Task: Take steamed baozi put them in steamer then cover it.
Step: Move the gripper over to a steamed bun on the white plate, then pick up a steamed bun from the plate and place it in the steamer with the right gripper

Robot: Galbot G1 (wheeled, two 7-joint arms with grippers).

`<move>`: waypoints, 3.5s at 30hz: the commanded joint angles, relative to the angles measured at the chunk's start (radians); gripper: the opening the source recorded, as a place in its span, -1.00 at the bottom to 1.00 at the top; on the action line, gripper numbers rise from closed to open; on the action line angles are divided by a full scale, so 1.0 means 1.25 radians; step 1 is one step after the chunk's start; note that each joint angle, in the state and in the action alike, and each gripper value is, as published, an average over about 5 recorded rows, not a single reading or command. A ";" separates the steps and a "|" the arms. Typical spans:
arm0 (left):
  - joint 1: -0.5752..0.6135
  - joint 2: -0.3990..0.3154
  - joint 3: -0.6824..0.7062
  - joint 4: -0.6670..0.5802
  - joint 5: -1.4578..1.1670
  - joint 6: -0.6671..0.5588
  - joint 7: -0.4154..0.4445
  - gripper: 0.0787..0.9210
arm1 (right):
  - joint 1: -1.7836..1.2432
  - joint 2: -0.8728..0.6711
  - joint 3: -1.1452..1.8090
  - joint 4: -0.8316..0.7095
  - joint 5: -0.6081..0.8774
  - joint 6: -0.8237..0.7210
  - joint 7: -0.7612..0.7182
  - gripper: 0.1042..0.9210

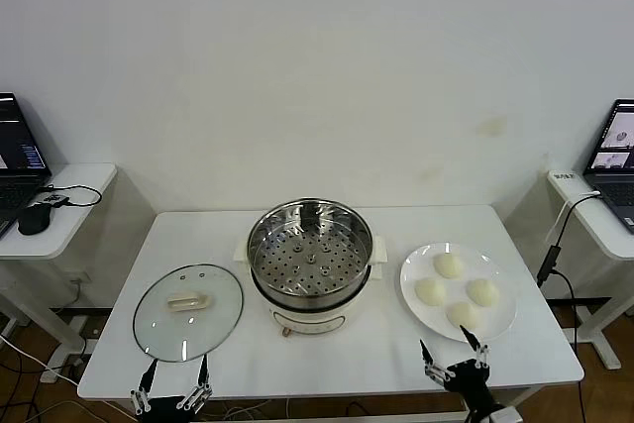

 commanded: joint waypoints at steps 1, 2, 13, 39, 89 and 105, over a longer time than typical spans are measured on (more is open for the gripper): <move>-0.015 0.005 -0.004 0.001 0.022 0.014 0.012 0.77 | 0.131 -0.159 0.047 -0.025 -0.194 -0.074 -0.043 0.76; -0.019 0.005 -0.005 0.002 0.027 0.014 0.011 0.77 | 0.142 -0.175 0.047 -0.030 -0.203 -0.081 -0.055 0.76; -0.054 0.011 -0.016 -0.003 0.096 0.016 0.010 0.77 | 0.425 -0.505 -0.078 -0.191 -0.260 -0.135 -0.354 0.76; -0.080 0.030 -0.062 0.016 0.088 0.018 0.024 0.77 | 1.243 -0.341 -0.956 -0.766 -0.194 -0.011 -0.717 0.76; -0.096 0.040 -0.086 0.044 0.070 0.003 0.022 0.77 | 1.339 -0.313 -1.063 -0.710 -0.100 -0.067 -0.735 0.26; -0.113 0.059 -0.069 0.038 0.049 -0.001 0.023 0.77 | 1.799 -0.271 -1.423 -0.526 0.239 -0.086 -0.707 0.30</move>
